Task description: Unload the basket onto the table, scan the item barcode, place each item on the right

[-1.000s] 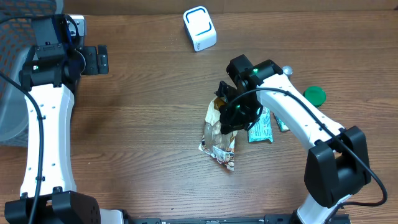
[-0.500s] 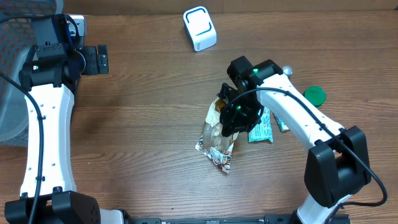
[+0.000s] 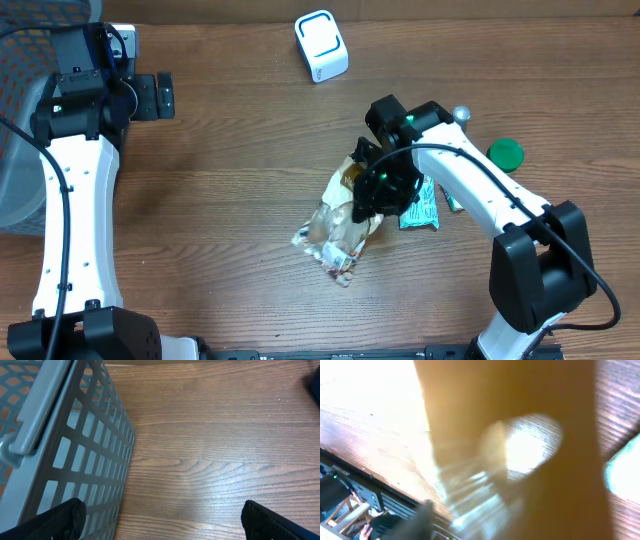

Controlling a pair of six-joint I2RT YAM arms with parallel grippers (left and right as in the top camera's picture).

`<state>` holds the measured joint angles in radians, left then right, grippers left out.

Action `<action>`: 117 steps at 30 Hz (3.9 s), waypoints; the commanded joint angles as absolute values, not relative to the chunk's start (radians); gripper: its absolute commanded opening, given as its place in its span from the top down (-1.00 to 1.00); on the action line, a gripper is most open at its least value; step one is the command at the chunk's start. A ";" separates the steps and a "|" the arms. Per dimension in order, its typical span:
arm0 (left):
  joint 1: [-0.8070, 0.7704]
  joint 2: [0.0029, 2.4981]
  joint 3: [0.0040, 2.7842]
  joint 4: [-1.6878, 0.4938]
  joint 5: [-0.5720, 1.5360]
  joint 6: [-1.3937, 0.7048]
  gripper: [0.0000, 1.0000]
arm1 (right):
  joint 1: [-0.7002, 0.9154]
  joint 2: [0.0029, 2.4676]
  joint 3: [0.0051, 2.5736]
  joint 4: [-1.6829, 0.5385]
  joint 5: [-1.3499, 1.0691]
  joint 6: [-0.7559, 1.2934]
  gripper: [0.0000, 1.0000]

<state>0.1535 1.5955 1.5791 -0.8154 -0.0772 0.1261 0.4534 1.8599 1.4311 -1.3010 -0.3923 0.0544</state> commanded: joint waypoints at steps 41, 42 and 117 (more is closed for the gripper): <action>0.162 1.597 1.587 -0.812 -0.065 0.115 -1.00 | 0.785 1.853 1.444 -1.165 -0.261 0.402 -0.59; 0.162 1.597 1.587 -0.812 -0.065 0.115 -1.00 | 0.794 1.853 1.437 -1.157 -0.257 0.403 -0.33; 0.162 1.597 1.587 -0.812 -0.065 0.115 -1.00 | 0.712 1.859 1.355 -1.091 0.000 0.279 -0.59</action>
